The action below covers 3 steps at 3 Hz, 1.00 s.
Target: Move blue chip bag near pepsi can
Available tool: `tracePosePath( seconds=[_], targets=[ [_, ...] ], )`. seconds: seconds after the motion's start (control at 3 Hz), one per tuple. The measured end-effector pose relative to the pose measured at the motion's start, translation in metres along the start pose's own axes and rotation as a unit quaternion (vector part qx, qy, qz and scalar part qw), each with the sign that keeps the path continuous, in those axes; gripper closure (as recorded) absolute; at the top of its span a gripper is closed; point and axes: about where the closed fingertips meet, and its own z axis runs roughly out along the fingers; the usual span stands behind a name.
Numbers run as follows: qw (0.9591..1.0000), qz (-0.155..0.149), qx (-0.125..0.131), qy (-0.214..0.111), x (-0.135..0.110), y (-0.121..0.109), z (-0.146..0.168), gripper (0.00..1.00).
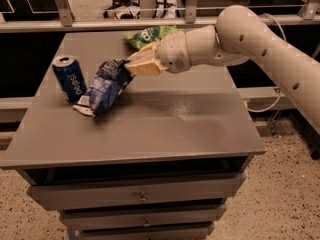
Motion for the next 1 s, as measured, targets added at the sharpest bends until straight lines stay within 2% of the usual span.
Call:
tracePosePath(
  seconds=[1.0],
  targets=[
    [0.9989,0.001,-0.042,-0.018,-0.0041,0.0104,0.0091,0.07]
  ],
)
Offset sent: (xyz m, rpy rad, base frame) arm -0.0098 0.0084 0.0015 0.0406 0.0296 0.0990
